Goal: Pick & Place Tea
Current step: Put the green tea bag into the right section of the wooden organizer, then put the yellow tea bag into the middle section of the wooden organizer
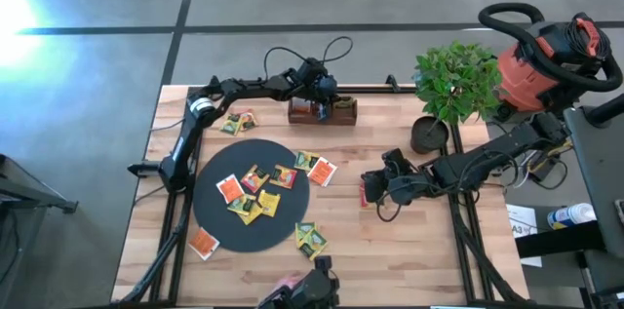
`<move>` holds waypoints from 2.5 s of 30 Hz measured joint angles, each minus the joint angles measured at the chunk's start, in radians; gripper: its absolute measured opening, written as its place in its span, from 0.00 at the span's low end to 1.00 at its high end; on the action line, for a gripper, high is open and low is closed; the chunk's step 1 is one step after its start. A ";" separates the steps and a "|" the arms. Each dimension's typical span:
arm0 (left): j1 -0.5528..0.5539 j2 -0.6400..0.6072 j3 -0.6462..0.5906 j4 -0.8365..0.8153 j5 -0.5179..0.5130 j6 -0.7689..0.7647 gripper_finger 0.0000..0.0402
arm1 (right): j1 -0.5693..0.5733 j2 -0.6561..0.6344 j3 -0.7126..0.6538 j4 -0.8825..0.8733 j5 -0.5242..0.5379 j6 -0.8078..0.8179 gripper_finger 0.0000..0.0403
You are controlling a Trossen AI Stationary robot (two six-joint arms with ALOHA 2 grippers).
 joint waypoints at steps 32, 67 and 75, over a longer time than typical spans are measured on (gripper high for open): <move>-0.022 -0.029 0.179 -0.144 -0.035 -0.098 0.26 | 0.000 0.000 -0.001 0.000 -0.001 -0.002 0.25; -0.535 -0.232 -0.308 0.010 -0.144 -0.440 0.25 | -0.013 0.026 -0.323 0.047 -0.283 0.614 0.25; -0.533 -0.024 -0.078 -0.058 -0.144 -0.428 0.25 | -0.016 0.027 -0.338 0.046 -0.263 0.629 0.25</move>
